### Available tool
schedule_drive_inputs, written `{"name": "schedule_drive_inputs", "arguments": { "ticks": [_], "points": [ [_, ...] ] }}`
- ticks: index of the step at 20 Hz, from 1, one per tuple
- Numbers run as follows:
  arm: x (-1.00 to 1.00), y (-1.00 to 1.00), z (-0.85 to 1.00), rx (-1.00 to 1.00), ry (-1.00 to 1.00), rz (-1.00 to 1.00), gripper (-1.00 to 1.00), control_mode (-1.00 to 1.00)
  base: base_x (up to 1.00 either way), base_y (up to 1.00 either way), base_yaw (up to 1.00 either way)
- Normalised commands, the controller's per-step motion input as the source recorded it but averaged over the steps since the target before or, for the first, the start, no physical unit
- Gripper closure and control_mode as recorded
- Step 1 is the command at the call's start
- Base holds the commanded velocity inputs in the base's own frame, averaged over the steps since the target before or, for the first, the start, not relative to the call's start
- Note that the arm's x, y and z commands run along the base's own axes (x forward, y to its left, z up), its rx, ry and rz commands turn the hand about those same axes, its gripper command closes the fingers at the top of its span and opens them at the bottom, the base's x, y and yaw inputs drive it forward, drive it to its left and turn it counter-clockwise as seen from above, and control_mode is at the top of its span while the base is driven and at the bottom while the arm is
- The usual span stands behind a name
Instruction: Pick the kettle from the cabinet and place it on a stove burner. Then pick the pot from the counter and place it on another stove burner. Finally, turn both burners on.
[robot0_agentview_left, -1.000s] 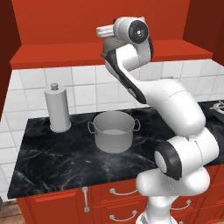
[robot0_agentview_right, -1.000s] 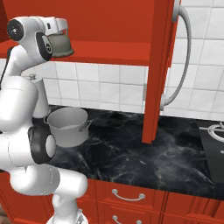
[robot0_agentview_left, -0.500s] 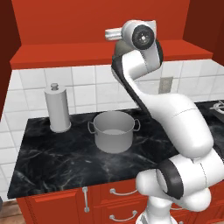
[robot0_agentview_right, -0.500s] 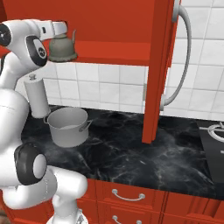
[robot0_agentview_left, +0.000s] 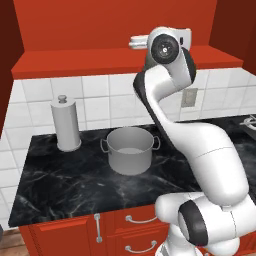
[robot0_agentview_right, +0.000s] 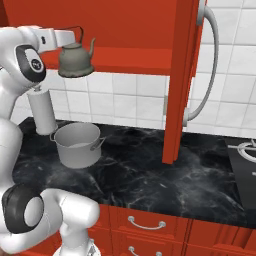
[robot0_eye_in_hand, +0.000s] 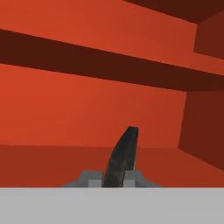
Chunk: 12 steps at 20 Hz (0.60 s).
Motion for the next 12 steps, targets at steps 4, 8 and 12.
{"name": "schedule_drive_inputs", "arguments": {
  "ticks": [4, 8, 12],
  "points": [
    [-0.46, -0.31, 0.0, 0.01, 0.0, -0.15, 1.0, -1.0, 0.0, 0.0, 0.0],
    [-0.43, -0.3, 0.0, 0.01, 0.0, -0.15, 1.0, -1.0, 0.0, 0.0, 0.0],
    [-0.38, -0.26, -0.06, 0.01, 0.0, -0.15, 1.0, -1.0, 0.0, 0.0, 0.0]
  ]
}}
